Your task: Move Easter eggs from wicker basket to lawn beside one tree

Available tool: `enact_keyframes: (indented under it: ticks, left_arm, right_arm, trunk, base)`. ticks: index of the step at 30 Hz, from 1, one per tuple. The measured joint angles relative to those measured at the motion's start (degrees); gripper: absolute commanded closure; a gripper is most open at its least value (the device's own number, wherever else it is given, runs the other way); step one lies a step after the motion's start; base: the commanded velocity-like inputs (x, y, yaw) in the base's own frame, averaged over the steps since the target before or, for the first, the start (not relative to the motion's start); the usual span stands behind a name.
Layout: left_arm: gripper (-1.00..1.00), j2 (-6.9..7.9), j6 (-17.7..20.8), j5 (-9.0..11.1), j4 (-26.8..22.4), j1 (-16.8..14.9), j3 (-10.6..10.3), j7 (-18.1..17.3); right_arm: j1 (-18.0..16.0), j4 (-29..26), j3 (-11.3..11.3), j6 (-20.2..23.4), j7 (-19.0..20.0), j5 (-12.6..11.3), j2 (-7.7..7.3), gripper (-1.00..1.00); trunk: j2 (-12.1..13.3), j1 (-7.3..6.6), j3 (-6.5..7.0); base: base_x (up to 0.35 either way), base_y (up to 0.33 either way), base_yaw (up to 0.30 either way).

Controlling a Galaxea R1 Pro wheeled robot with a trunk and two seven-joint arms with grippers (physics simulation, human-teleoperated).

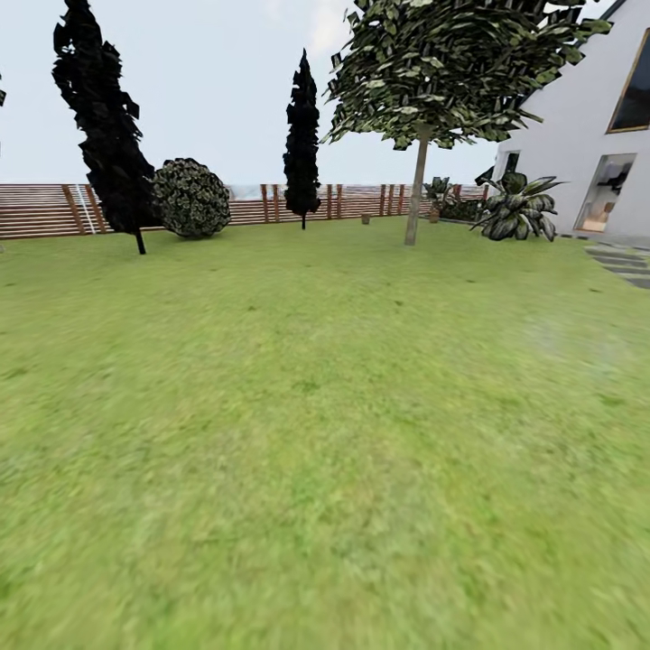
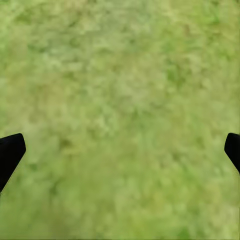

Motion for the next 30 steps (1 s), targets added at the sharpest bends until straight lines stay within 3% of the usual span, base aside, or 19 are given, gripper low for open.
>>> enact_keyframes:
  ticks: [30]
  left_arm:
    - [-1.0,-0.03,0.0,-0.1,0.0,0.0,0.0,0.0]
  right_arm:
    - [0.0,0.0,0.0,-0.1,0.0,0.0,0.0,-1.0]
  trunk:
    - [0.0,0.0,0.0]
  base:
    - [0.334,0.0,0.0]
